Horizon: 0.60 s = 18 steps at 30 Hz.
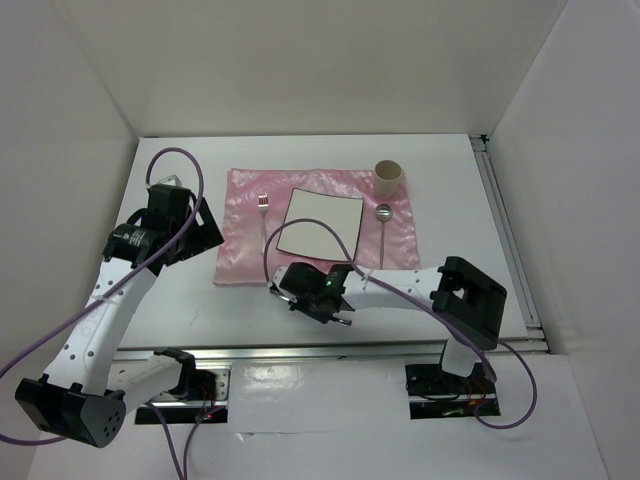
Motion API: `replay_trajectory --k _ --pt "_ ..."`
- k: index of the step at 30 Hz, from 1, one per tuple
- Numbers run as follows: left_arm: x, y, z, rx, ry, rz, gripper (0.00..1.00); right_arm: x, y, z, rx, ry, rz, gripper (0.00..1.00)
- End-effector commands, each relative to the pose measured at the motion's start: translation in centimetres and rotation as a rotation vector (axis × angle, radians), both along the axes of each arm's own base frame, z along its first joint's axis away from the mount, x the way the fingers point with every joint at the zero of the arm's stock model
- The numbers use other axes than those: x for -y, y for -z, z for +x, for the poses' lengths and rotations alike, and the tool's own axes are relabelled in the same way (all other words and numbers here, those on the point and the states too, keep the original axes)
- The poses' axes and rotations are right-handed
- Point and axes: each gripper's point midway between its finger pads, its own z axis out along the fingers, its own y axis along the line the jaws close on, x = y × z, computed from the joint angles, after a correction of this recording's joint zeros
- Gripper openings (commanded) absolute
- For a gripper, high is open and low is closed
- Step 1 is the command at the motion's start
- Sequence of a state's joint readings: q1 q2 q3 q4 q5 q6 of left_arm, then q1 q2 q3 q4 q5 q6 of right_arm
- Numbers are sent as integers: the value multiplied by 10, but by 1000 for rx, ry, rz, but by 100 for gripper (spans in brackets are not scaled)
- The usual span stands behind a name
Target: Set the dinner table for one person
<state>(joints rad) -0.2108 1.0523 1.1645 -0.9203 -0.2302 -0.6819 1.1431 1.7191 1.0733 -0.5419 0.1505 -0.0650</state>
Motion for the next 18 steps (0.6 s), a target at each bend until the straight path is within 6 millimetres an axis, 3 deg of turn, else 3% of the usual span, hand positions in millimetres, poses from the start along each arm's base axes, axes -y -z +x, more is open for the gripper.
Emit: replay_trajectory --k 1,10,13,16,17,18 --pt "0 -4 4 16 4 -4 92 -2 -30 7 74 15 57 0" --pt "0 -4 4 16 4 -4 92 -12 -62 23 164 45 130 0" --pt "-4 -5 2 19 -18 5 92 -3 -77 38 168 141 178 0" --pt "-7 -10 0 42 -27 11 92 18 -87 60 186 277 212 0" --pt "-6 -11 2 51 -27 9 92 19 -101 67 196 332 273 0" --pt "-6 -11 2 51 -27 9 92 33 -100 80 196 409 279 0"
